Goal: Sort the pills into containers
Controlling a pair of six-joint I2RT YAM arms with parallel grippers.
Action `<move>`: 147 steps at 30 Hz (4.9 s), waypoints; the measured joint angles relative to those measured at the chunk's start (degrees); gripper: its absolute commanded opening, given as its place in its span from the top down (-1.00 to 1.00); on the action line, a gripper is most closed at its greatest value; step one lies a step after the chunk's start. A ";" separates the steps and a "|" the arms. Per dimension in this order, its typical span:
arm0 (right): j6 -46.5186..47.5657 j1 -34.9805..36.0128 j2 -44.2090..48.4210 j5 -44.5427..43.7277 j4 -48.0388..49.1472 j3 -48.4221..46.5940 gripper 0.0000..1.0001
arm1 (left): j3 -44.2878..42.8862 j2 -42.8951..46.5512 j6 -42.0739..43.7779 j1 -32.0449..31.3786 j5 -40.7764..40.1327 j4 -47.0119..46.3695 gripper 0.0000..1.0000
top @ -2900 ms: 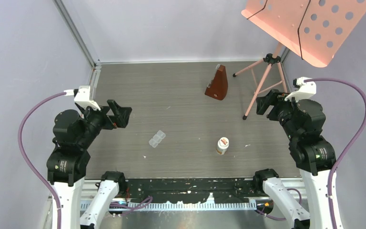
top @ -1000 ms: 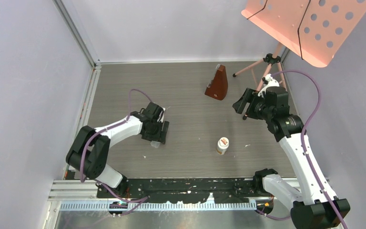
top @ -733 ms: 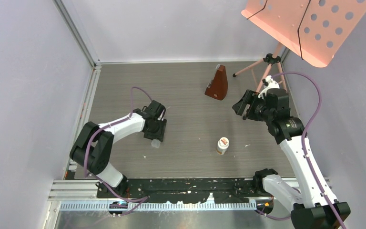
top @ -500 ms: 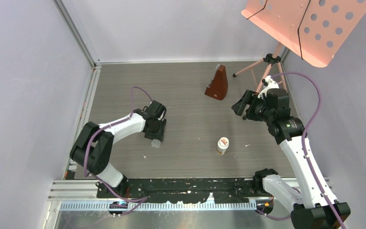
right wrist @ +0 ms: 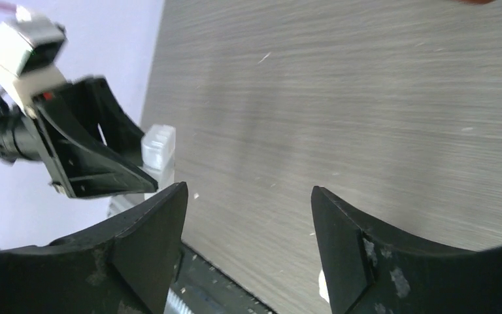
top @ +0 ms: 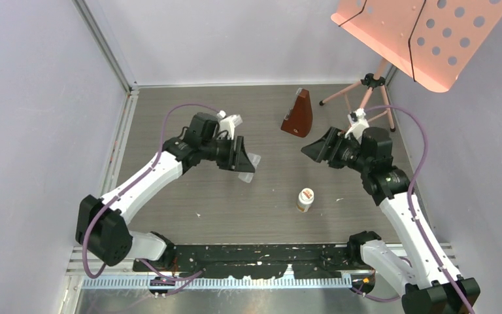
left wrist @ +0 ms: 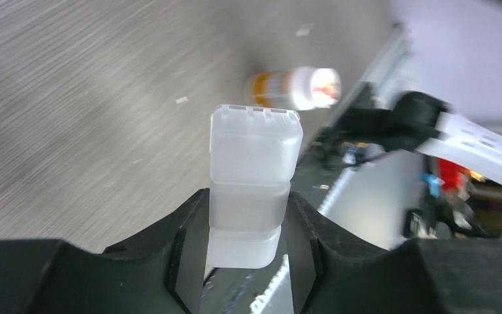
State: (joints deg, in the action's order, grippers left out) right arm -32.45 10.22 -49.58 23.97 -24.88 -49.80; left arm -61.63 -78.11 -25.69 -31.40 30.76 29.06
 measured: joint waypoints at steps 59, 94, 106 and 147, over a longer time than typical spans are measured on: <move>-15.96 25.31 -5.97 1.27 33.83 0.96 -0.50 | 4.90 8.52 -37.46 -0.11 8.26 -46.42 1.00; 0.90 26.91 -17.11 7.02 26.32 -9.79 0.52 | 5.25 14.71 -25.99 1.57 -0.74 -33.29 -0.99; 21.24 36.26 -28.28 -14.93 14.03 -15.58 0.54 | 2.62 17.70 -12.70 3.15 -10.40 -17.92 -0.99; 25.64 40.96 -34.07 -24.35 11.93 -21.59 -0.46 | 7.93 15.10 -26.12 4.35 -15.65 -19.58 1.00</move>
State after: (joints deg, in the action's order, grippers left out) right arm -6.81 51.18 -83.66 -0.38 -12.95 -71.40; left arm -53.69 -63.00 -51.81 -27.05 15.11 9.47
